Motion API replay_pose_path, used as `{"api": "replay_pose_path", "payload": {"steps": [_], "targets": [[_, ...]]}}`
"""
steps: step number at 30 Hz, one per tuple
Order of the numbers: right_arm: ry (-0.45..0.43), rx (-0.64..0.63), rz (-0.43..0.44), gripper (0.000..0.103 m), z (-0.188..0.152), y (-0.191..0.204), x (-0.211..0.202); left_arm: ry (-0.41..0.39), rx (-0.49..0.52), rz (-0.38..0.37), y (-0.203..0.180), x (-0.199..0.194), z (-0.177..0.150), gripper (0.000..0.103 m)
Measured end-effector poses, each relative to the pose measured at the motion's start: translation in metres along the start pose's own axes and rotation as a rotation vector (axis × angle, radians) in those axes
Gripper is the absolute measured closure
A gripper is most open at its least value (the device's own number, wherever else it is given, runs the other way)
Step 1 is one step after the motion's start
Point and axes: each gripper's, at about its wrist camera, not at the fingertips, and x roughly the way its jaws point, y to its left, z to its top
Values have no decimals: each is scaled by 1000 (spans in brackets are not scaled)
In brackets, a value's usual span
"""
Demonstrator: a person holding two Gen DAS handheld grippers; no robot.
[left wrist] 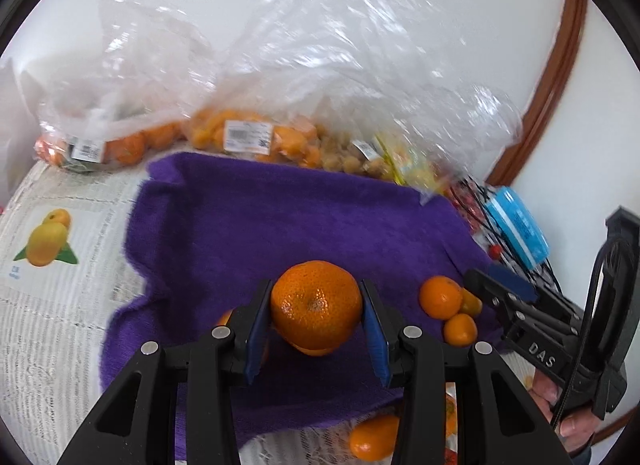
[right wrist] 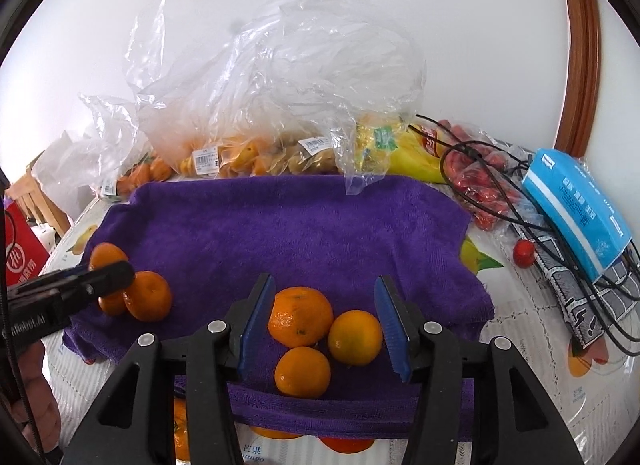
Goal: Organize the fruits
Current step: 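Open the left gripper to release its orange onto the towel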
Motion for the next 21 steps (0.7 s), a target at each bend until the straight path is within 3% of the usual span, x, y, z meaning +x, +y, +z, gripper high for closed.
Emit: {"api": "replay_pose_path", "payload": {"steps": [4,8,21], "targets": [[2,-3,-3,51,-1,1,1,-10,-53,69,18,0,5,63],[5,-15,-3,51,-2,4,2,25,-89,76,26,9,4,63],[5,-41,-9,50,-2,8,1,25,-38,74,16,10,3,59]]}}
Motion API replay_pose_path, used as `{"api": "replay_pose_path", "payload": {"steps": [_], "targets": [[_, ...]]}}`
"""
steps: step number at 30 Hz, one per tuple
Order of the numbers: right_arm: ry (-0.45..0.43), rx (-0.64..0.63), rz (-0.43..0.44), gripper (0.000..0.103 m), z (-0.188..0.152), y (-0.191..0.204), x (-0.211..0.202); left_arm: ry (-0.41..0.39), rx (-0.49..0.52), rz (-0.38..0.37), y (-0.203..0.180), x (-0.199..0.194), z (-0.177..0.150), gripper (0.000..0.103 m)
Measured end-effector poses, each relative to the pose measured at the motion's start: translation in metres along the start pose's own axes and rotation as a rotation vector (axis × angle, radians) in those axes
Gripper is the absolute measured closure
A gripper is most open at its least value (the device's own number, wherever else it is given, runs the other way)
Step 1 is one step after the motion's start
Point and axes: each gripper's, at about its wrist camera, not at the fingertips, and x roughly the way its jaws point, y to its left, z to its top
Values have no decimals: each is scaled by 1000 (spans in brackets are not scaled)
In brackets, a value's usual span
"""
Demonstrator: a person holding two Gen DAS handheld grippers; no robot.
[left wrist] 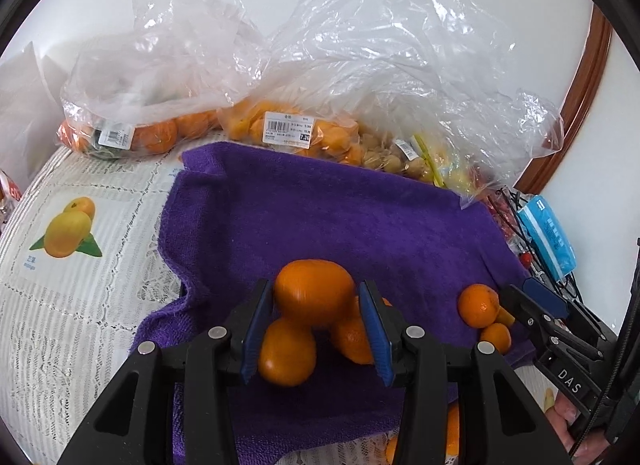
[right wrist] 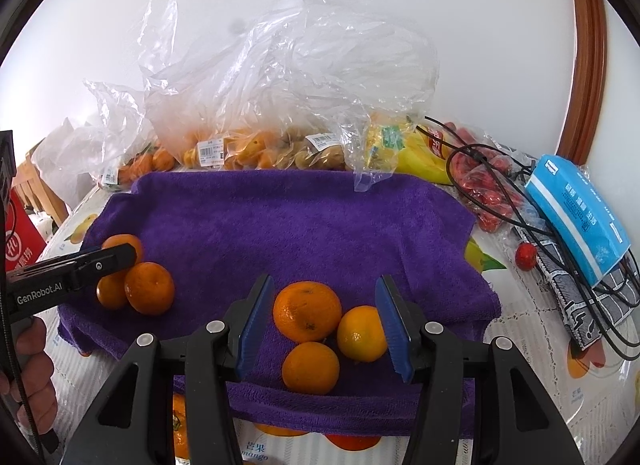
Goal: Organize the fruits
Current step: 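Open the left gripper to release its orange onto the towel, then withdraw both open grippers from the towel toward the loose fruit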
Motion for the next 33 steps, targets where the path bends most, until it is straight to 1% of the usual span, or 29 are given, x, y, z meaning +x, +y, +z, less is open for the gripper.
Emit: {"api": "replay_pose_path", "payload": {"steps": [3,8,12,15,18,19,21,26,30,33], "targets": [[3,-3,11,50,0,1,-2,-12,8,-3,-2,-5,1,54],[6,0,21,50,-1,2,-8,-31,28,3,-8,-12,2,52],[-8,32,33,50,-5,-1,-25,-42,41,3,-13,-16,2,52],[-5,55,63,50,-11,-1,-41,-45,49,3,-17,-20,2,52],[15,39,81,56,-24,5,-53,-55,63,7,-21,-27,1,51],[24,33,81,60,-28,7,-55,-60,68,7,-22,-30,1,50],[52,25,86,62,-41,11,-59,-71,74,-2,-23,-36,-1,48],[102,35,134,67,-65,18,-65,-62,68,-14,-21,-45,-14,48],[133,37,143,71,-76,22,-62,-53,71,-3,-16,-56,-31,48],[156,53,176,72,-82,22,-57,-48,87,15,-11,-67,-45,47]]}}
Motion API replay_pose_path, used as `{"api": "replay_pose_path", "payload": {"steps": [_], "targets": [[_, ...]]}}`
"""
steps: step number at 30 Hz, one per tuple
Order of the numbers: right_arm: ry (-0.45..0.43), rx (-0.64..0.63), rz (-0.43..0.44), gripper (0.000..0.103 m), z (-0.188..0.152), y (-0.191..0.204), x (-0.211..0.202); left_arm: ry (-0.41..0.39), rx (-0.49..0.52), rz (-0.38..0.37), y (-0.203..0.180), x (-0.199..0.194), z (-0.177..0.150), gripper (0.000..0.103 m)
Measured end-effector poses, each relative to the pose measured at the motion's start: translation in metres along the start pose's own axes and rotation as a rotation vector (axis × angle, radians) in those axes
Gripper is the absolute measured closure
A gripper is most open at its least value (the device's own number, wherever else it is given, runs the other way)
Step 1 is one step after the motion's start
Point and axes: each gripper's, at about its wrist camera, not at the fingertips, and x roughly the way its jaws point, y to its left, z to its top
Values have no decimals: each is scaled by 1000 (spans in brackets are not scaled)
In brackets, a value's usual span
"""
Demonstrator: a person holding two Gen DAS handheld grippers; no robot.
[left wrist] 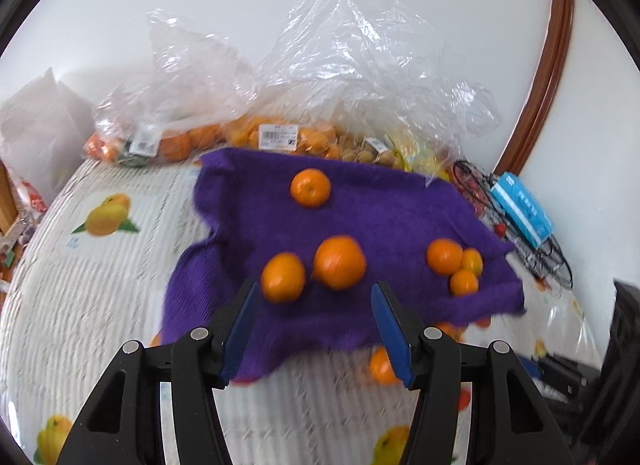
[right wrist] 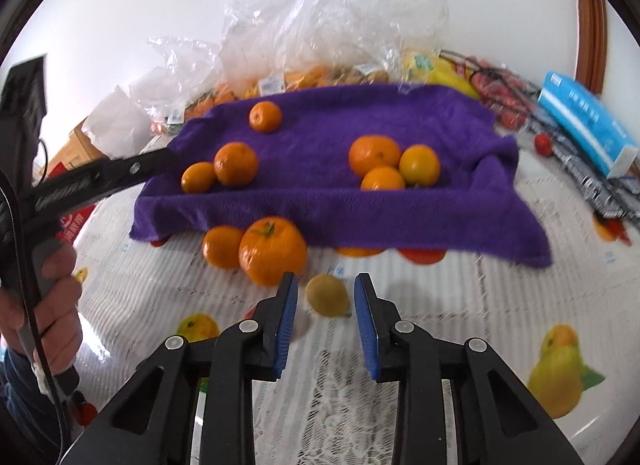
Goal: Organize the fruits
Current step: 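Withdraw both open grippers from the towel toward the loose fruit, then grasp an orange with the left gripper while the right gripper grasps the small yellow fruit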
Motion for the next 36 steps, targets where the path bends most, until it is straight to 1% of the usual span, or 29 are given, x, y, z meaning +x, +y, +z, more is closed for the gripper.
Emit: {"api": "replay_pose_path", "payload": {"steps": [4,6,8,9,12,15,18,20,25,27,30,32,36], "targets": [[15,2,-1,73,-2,-1,7,24,31,47,8,-10,-19,47],[21,2,0,73,-3,-1,11,41,33,57,11,-13,-27,47],[37,-2,0,77,-4,-1,17,53,35,64,13,-15,-33,47],[24,-5,-4,78,-5,-1,17,57,35,63,13,-16,-35,47],[10,-6,-18,78,-6,-2,12,74,29,36,9,-16,-41,47],[-20,-14,-42,78,-8,-6,-1,86,35,4,-2,-14,-45,47],[-51,-42,-110,78,-13,-11,-16,94,45,-23,-16,-8,-45,47],[-59,-44,-134,78,-19,-19,-24,99,40,-36,-25,-1,-44,48],[-60,-13,-145,78,-31,-35,-28,108,39,-65,-39,15,-41,48],[-63,-11,-150,78,-33,-37,-27,118,50,-70,-44,21,-41,50],[-47,5,-127,78,-33,-42,-24,127,54,-63,-46,27,-40,53],[-44,16,-124,78,-33,-44,-24,139,45,-73,-46,33,-38,55],[-18,43,-114,78,-33,-48,-18,159,31,-80,-48,43,-36,55]]}}
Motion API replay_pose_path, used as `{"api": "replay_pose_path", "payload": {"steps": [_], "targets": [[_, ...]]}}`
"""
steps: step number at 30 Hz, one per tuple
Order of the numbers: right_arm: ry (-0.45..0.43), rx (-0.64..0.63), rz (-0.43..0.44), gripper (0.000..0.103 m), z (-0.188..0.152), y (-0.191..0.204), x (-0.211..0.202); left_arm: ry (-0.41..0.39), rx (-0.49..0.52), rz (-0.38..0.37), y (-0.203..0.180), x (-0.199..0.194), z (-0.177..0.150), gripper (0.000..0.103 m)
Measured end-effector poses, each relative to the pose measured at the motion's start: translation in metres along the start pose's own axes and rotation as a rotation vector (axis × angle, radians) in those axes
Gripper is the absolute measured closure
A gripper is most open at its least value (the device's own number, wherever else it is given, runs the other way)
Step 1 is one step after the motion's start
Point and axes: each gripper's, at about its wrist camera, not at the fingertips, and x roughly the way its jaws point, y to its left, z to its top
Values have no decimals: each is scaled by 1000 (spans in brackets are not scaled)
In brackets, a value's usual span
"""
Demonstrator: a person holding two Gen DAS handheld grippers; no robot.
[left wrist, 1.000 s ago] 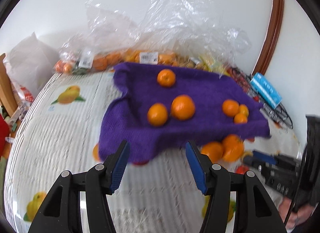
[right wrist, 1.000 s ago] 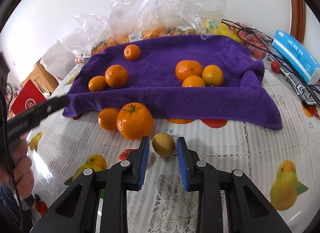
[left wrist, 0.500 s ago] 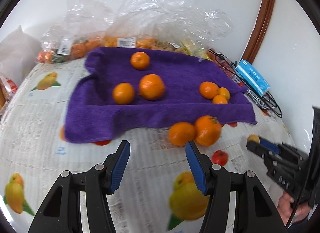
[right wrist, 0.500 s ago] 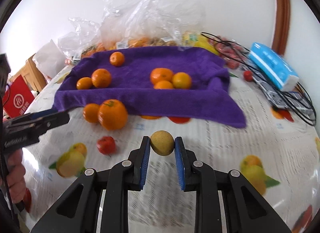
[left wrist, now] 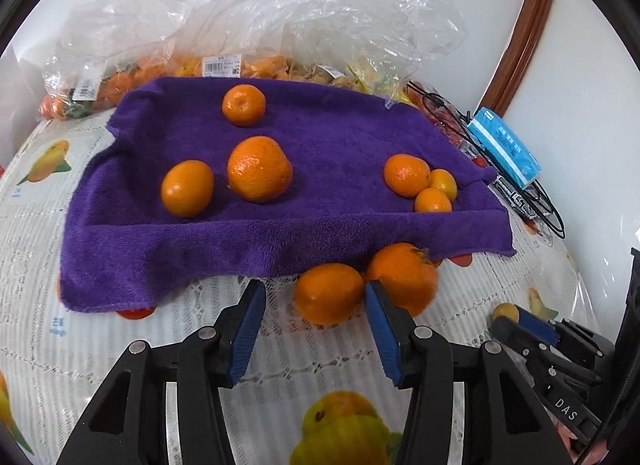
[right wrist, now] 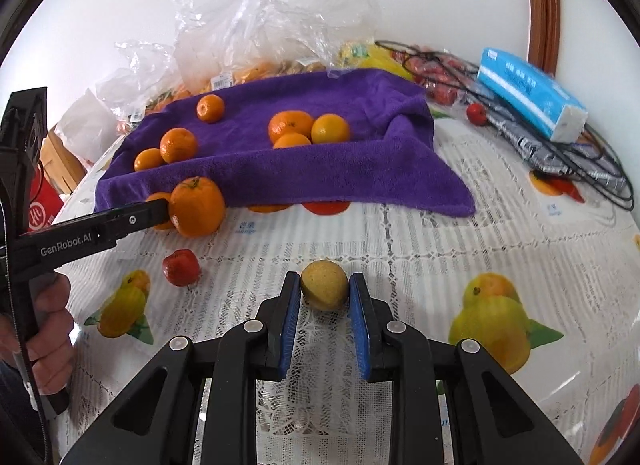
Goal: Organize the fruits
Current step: 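Grasp an orange with the left gripper while the right gripper grasps the small yellow fruit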
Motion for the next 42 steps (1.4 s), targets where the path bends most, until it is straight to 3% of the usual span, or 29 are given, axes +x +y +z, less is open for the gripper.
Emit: {"api": "replay_pose_path", "payload": {"steps": [1,3,14,21,42], "targets": [[3,8,6,78,0,-1,1,5,0,1,0,2,0,55],[2,13,14,78,0,-1,1,0,17,2,-3,2,-1,69],[2,2,5,78,0,2,1,9,-29,54,20,-8,-3,69],[4,7,5,78,0,1,2,-20,1,102,12,-1,1,70],[7,4,2,78,0,0,4,-24,-19,64,15,-4,-2,70]]}}
